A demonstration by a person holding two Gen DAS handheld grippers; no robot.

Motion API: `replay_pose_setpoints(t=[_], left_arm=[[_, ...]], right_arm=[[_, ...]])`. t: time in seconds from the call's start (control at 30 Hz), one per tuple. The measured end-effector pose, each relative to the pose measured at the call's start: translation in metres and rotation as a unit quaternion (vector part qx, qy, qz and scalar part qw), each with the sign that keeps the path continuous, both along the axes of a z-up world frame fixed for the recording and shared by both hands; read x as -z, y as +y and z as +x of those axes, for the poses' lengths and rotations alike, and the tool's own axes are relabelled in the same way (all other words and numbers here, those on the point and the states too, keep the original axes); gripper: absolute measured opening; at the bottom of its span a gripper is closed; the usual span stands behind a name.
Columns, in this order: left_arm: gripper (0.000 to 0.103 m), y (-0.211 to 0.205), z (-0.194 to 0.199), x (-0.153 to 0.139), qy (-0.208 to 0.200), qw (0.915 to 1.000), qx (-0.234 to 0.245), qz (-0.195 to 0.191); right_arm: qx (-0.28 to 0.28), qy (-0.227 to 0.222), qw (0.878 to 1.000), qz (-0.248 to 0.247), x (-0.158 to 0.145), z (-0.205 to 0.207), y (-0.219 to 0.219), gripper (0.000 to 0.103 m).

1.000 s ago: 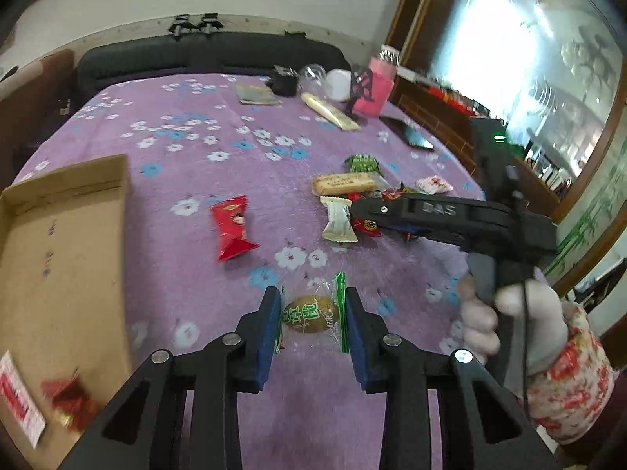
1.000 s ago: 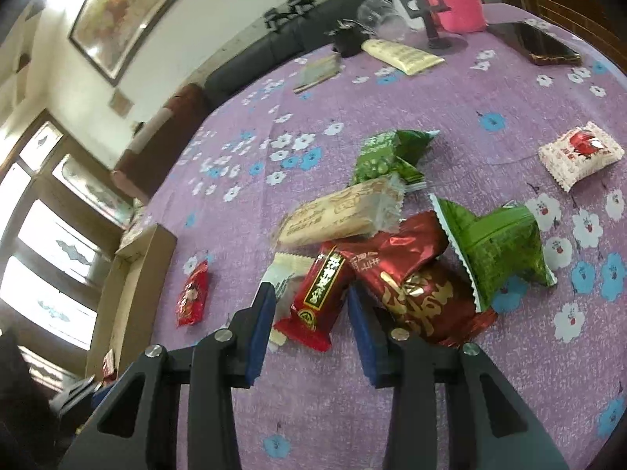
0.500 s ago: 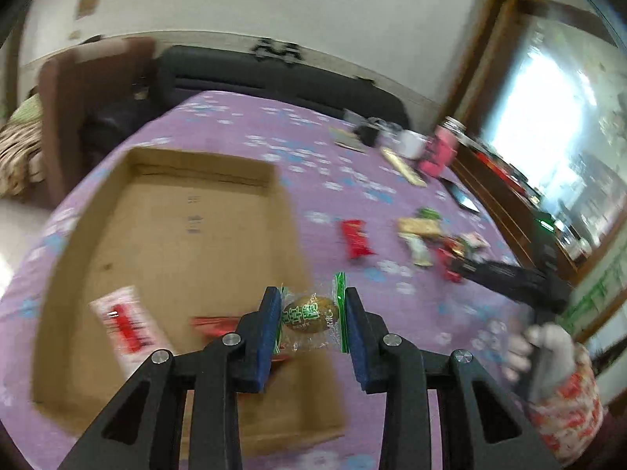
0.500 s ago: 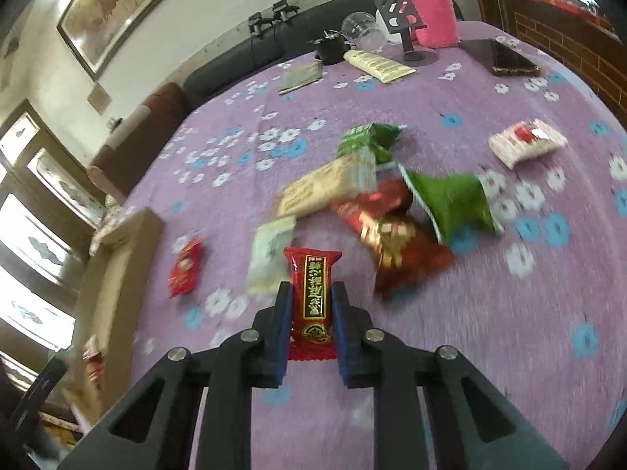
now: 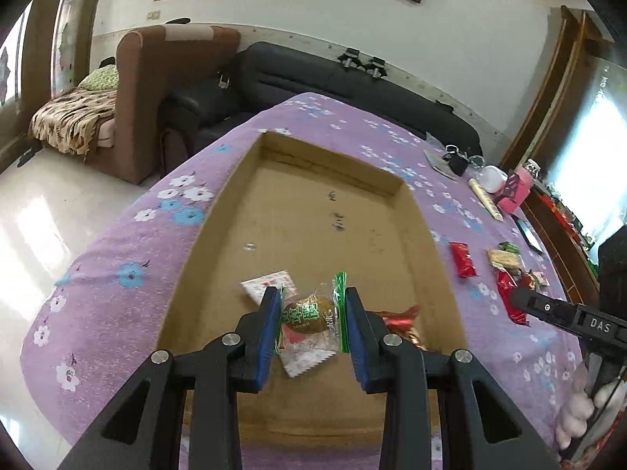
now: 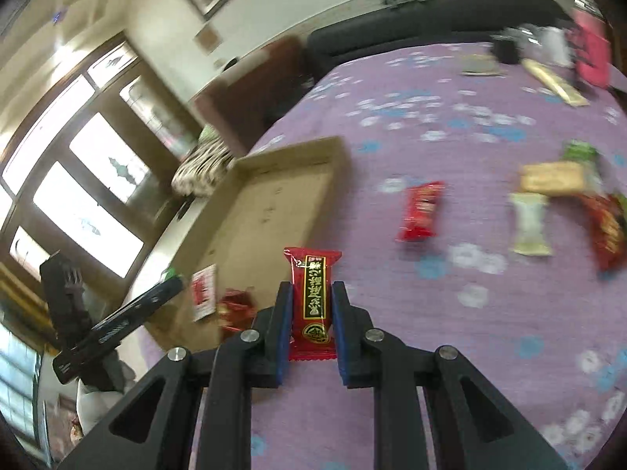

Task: Organize snacks
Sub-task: 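Release the cake packet and red bar into the cardboard box with both grippers, then grasp the red candy packet with the left gripper while the right gripper grasps the white wrapped candy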

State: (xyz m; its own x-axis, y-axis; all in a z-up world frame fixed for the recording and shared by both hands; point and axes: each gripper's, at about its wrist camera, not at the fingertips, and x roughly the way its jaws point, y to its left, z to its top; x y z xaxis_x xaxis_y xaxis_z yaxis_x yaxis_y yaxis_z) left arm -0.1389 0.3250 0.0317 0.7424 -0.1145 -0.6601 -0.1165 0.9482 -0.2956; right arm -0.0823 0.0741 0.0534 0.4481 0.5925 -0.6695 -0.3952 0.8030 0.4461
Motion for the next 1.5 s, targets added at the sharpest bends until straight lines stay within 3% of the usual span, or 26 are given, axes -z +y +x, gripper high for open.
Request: replay_pose_setpoints(t=[0.23,0.57,0.73,1.07,1.2,1.37,1.5], left_arm=[[0.035,0.010,0.018,0.005,0.012,0.9999,-0.001,-0.004],[0.037,0.031,0.033,0.011,0.022,0.9994,-0.021,-0.017],[0.051,0.036,0.034,0.010,0.014,0.9988,-0.024,-0.041],[0.073,0.040,0.013,-0.012,-0.027,0.9961,-0.049,-0.068],[0.091,0.031,0.002,-0.028,-0.052,0.9946,-0.038,-0.081],[0.091,0.003,0.002,-0.034,-0.052,0.9907,0.013,-0.125],[0.091,-0.029,0.002,-0.040,-0.047,0.9919,0.042,-0.111]], right_arm=[[-0.048,0.000,0.998,-0.030,0.002,0.014,0.066,0.019],[-0.091,0.020,0.991,-0.095,0.033,0.040,0.137,0.019],[-0.093,0.022,0.991,-0.095,0.038,0.043,0.144,0.020],[-0.076,-0.021,0.995,-0.069,0.014,0.026,0.123,0.025],[-0.056,-0.037,0.996,-0.058,0.004,0.015,0.098,0.029],[-0.016,-0.053,0.997,-0.053,0.001,0.005,0.055,0.032],[0.016,-0.046,0.998,-0.047,0.007,0.003,0.009,0.035]])
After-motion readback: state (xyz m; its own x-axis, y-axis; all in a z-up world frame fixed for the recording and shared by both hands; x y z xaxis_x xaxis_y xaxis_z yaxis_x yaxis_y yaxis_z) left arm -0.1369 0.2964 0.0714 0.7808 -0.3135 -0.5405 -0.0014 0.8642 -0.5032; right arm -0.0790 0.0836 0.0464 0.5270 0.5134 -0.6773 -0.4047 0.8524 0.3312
